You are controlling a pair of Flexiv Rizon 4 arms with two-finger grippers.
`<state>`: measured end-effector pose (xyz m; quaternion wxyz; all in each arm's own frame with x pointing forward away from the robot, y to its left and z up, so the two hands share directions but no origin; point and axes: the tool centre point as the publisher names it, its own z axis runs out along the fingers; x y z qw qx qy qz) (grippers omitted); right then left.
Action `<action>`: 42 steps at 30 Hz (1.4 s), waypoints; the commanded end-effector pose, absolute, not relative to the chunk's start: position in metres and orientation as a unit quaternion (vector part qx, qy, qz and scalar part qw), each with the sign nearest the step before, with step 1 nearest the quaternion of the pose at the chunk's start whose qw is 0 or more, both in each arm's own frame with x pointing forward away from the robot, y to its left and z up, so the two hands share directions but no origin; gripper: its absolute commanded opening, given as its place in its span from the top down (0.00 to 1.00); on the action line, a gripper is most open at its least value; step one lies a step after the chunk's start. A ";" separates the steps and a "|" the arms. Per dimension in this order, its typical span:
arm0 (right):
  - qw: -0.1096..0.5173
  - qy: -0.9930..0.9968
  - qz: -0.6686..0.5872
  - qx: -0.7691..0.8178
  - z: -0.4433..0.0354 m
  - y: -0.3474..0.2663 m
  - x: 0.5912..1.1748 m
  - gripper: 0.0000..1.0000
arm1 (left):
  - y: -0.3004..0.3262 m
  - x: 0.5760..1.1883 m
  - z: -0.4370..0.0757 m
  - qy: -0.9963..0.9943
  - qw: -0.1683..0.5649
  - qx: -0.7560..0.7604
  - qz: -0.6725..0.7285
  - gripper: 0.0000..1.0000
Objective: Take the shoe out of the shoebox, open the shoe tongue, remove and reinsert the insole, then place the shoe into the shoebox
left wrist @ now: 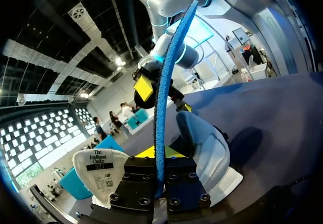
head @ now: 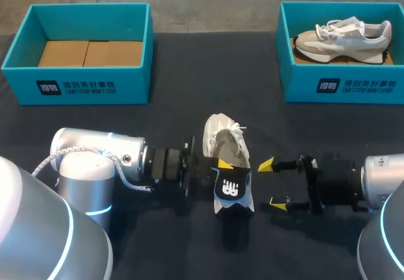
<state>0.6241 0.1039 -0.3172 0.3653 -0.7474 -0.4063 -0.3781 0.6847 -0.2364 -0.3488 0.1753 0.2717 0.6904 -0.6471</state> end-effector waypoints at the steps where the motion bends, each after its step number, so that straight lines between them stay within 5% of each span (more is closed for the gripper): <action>1: 0.364 -0.406 -0.377 -0.749 -0.316 0.104 0.623 0.00 | -0.234 0.683 -0.349 0.692 0.176 0.272 -0.646 0.89; 15: 0.364 -0.406 -0.377 -0.749 -0.316 0.104 0.623 0.00 | -0.238 0.672 -0.333 0.681 0.177 0.292 -0.647 0.74; 30: 0.364 -0.406 -0.377 -0.749 -0.316 0.104 0.623 0.00 | -0.232 0.660 -0.324 0.676 0.197 0.304 -0.641 0.70; 36: 0.364 -0.406 -0.377 -0.749 -0.316 0.104 0.623 0.00 | -0.230 0.659 -0.322 0.676 0.197 0.307 -0.640 0.75; 39: 0.364 -0.406 -0.377 -0.749 -0.316 0.104 0.623 0.00 | -0.227 0.658 -0.320 0.676 0.199 0.310 -0.638 0.87; 40: 0.364 -0.406 -0.377 -0.749 -0.316 0.104 0.623 0.00 | -0.227 0.656 -0.318 0.675 0.202 0.316 -0.636 1.00; 42: 0.364 -0.406 -0.377 -0.749 -0.316 0.104 0.623 0.00 | -0.227 0.654 -0.318 0.674 0.201 0.317 -0.637 1.00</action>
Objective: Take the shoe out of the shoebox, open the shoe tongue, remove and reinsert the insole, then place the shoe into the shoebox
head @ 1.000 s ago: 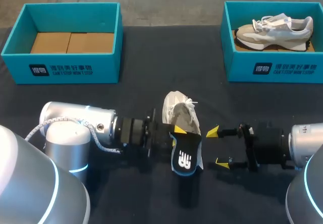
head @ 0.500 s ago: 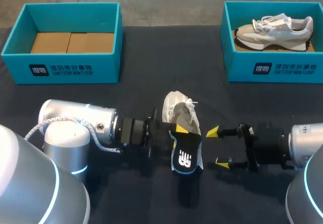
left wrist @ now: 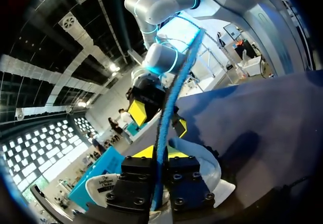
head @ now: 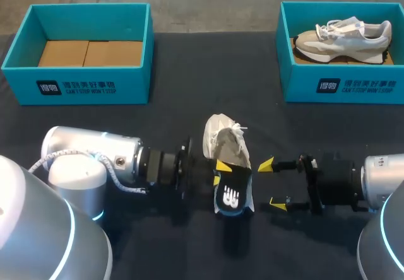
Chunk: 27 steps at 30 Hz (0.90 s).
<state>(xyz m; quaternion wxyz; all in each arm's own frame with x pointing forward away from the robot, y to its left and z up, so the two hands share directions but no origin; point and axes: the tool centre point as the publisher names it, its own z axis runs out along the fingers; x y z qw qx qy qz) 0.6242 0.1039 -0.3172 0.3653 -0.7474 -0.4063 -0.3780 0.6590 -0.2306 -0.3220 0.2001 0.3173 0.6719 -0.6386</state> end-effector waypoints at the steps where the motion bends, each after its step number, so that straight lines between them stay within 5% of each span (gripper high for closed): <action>1: 0.364 -0.406 -0.377 -0.749 -0.316 0.104 0.623 0.00 | -0.227 0.654 -0.318 0.670 0.198 0.321 -0.639 1.00; 27: 0.364 -0.406 -0.377 -0.749 -0.316 0.104 0.623 0.00 | -0.241 0.679 -0.343 0.661 0.181 0.326 -0.651 1.00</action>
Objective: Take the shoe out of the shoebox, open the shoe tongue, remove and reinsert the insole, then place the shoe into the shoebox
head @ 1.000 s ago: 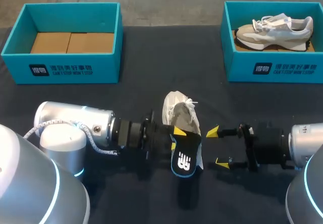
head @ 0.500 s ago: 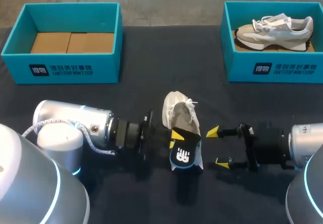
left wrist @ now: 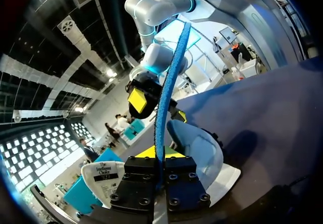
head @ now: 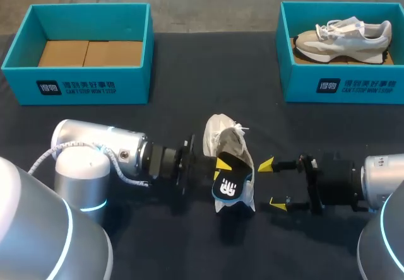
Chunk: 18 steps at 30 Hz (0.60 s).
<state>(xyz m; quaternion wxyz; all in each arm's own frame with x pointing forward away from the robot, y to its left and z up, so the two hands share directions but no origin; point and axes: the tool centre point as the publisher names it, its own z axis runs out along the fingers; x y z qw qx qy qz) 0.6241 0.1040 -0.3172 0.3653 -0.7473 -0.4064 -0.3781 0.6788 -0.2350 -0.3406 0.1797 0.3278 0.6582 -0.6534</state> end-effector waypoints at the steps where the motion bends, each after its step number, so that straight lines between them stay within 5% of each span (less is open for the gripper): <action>1: 0.364 -0.406 -0.377 -0.749 -0.316 0.104 0.623 0.00 | -0.241 0.679 -0.343 0.662 0.182 0.326 -0.649 1.00; 18: 0.364 -0.406 -0.377 -0.749 -0.316 0.104 0.623 0.00 | -0.234 0.694 -0.355 0.703 0.208 0.331 -0.595 1.00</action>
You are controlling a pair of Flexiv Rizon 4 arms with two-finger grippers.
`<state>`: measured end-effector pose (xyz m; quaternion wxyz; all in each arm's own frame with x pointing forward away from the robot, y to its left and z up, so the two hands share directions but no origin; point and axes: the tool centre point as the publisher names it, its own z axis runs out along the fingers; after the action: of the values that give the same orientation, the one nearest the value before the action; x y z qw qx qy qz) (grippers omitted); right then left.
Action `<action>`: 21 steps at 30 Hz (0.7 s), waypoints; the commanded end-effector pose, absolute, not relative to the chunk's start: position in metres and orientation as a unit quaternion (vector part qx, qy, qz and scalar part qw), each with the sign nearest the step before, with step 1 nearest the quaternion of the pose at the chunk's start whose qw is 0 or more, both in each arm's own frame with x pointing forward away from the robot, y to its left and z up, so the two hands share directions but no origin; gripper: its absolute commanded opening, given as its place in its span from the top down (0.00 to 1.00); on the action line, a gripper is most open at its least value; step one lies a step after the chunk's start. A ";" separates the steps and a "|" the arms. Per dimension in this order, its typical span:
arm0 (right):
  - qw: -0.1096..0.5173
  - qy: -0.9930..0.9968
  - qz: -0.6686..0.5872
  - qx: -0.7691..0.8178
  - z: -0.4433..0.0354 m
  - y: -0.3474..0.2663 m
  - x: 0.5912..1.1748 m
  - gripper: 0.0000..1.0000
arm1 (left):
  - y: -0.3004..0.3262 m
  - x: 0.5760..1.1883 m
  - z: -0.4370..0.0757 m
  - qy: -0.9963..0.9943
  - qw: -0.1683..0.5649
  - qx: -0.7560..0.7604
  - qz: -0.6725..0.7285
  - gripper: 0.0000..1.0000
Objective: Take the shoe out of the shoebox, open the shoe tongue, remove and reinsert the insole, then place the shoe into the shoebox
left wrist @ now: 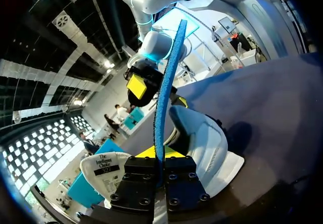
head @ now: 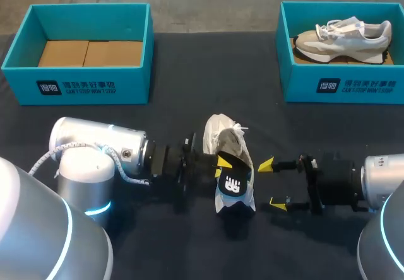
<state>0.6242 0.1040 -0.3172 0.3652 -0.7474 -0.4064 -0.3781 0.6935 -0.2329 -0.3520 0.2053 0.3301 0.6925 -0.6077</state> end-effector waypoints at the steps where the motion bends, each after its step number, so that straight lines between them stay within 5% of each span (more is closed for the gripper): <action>1: 0.364 -0.406 -0.377 -0.749 -0.316 0.104 0.623 0.00 | -0.233 0.696 -0.357 0.705 0.207 0.329 -0.593 1.00; 17: 0.364 -0.406 -0.377 -0.749 -0.316 0.104 0.623 0.00 | -0.235 0.704 -0.365 0.709 0.205 0.329 -0.589 1.00; 19: 0.364 -0.406 -0.377 -0.749 -0.316 0.104 0.623 0.00 | -0.235 0.703 -0.363 0.708 0.205 0.331 -0.589 0.87; 20: 0.364 -0.406 -0.377 -0.749 -0.316 0.104 0.623 0.00 | -0.236 0.702 -0.360 0.706 0.206 0.333 -0.590 0.71; 21: 0.364 -0.406 -0.377 -0.749 -0.316 0.104 0.623 0.00 | -0.236 0.701 -0.358 0.704 0.207 0.335 -0.591 0.69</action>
<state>0.6241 0.1040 -0.3172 0.3652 -0.7474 -0.4063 -0.3781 0.7009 -0.2350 -0.3577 0.2070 0.3332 0.7041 -0.5920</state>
